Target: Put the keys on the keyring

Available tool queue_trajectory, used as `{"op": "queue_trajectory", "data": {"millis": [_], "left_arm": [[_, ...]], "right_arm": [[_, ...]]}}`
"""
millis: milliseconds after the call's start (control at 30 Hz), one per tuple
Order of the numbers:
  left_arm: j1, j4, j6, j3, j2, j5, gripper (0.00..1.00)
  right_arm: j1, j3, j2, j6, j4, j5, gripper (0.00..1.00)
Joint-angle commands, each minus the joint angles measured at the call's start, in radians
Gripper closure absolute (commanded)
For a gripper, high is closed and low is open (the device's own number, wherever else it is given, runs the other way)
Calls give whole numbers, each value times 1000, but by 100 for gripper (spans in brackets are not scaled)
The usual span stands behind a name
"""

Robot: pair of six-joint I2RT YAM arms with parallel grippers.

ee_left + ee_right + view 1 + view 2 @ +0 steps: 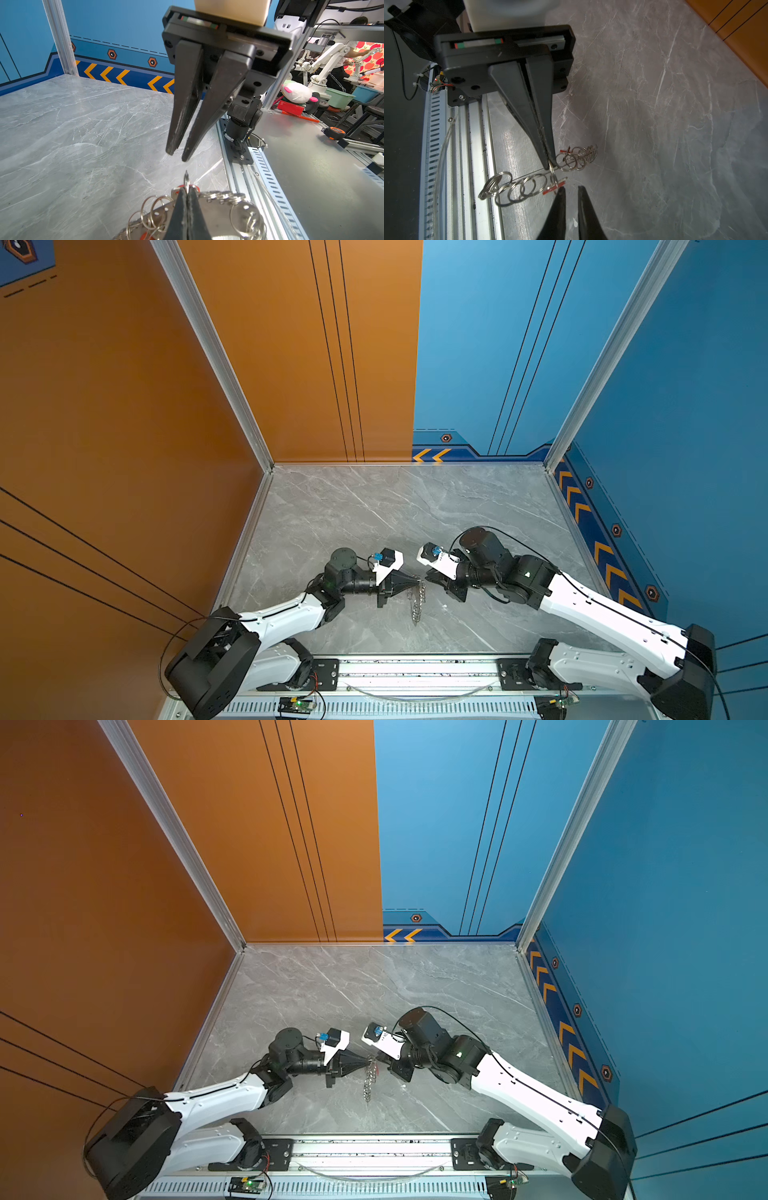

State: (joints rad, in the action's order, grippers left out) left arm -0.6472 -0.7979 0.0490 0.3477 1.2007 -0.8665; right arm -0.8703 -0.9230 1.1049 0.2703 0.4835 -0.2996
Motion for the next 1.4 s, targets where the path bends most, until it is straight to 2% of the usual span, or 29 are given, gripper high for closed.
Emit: {"op": "queue_trajectory", "data": {"millis": [0, 267, 500, 700, 833, 1033, 1367], "left_arm": [[8, -47, -2, -10, -20, 6, 100], [8, -52, -2, -10, -20, 12, 100], [11, -62, 3, -15, -21, 14, 100], [10, -89, 19, -18, -21, -9, 100], [8, -94, 27, -14, -13, -28, 100], [12, -211, 85, -35, -2, -31, 100], [28, -480, 226, -56, 100, -63, 100]], "right_arm": [[0, 30, 1, -49, -60, -53, 85], [-2, 56, 4, -62, -76, -43, 84], [-4, 79, 10, -67, -83, -27, 86], [-6, 85, 39, -87, -126, -50, 95], [-9, 102, 41, -113, -180, -52, 95], [-11, 137, 62, -140, -230, -61, 93], [-43, 253, 11, -199, -492, -101, 85]]}}
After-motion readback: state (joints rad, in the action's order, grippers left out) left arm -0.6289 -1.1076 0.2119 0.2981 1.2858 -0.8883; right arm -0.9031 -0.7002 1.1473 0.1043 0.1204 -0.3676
